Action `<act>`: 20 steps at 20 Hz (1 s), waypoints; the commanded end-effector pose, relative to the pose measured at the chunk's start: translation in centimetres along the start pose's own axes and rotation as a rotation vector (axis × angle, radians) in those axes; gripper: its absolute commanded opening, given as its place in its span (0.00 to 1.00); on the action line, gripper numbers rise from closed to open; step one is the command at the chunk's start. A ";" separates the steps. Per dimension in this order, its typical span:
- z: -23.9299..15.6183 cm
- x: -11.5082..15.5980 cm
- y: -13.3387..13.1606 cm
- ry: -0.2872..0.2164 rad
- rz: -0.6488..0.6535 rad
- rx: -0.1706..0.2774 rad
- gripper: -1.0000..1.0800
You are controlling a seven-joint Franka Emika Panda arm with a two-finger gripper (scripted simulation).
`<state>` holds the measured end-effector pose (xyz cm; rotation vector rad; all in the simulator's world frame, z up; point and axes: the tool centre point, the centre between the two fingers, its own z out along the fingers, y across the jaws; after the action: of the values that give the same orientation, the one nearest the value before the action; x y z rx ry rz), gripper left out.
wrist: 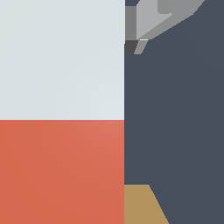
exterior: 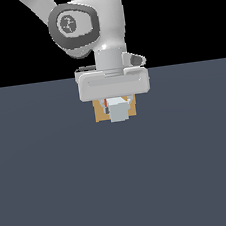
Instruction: Insert the peg into the horizontal hole in a box.
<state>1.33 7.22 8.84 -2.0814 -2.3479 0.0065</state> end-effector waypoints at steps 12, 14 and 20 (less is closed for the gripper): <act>-0.4 7.9 0.1 0.001 -0.001 -0.008 0.00; -0.4 9.0 0.1 0.001 -0.001 -0.009 0.00; -0.5 10.1 0.2 0.001 -0.001 -0.010 0.00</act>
<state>0.30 16.09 9.08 -2.0964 -2.3422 0.0095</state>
